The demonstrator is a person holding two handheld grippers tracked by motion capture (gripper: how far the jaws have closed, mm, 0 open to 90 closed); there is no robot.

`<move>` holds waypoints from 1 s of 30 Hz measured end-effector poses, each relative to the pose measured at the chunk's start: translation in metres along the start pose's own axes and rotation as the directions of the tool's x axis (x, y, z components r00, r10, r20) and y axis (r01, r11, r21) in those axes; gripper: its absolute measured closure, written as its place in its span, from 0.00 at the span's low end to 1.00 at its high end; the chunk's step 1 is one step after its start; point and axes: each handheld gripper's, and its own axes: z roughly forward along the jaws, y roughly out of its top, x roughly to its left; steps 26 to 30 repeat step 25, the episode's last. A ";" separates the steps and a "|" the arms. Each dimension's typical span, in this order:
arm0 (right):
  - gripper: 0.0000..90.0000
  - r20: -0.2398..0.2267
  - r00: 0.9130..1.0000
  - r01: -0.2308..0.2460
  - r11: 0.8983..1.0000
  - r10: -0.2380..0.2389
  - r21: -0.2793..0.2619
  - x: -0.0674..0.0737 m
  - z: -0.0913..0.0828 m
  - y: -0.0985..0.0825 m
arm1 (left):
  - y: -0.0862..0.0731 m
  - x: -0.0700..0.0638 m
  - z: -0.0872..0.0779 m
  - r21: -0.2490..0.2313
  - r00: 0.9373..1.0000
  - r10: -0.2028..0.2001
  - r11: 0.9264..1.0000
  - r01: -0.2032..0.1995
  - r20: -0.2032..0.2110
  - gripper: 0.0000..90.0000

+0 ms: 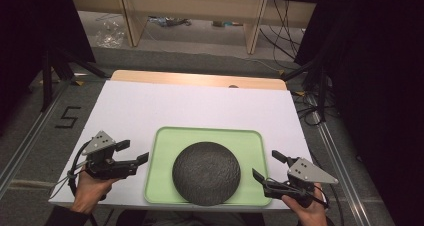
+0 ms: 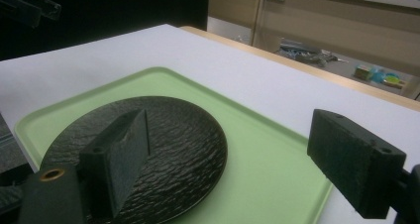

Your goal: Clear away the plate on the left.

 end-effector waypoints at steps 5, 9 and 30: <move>0.20 0.006 1.000 0.020 1.000 -0.020 -0.017 -0.001 0.000 0.000 | -0.004 -0.007 -0.005 -0.006 1.000 0.020 1.000 -0.020 -0.005 0.21; 0.19 0.011 1.000 0.013 1.000 -0.013 -0.023 -0.001 0.000 0.000 | -0.007 -0.014 -0.008 -0.006 0.999 0.036 0.999 -0.036 -0.021 0.21; 0.20 0.012 1.000 0.016 1.000 -0.016 -0.024 -0.001 0.000 0.000 | -0.009 -0.019 -0.006 0.017 0.996 0.086 0.996 -0.086 -0.025 0.21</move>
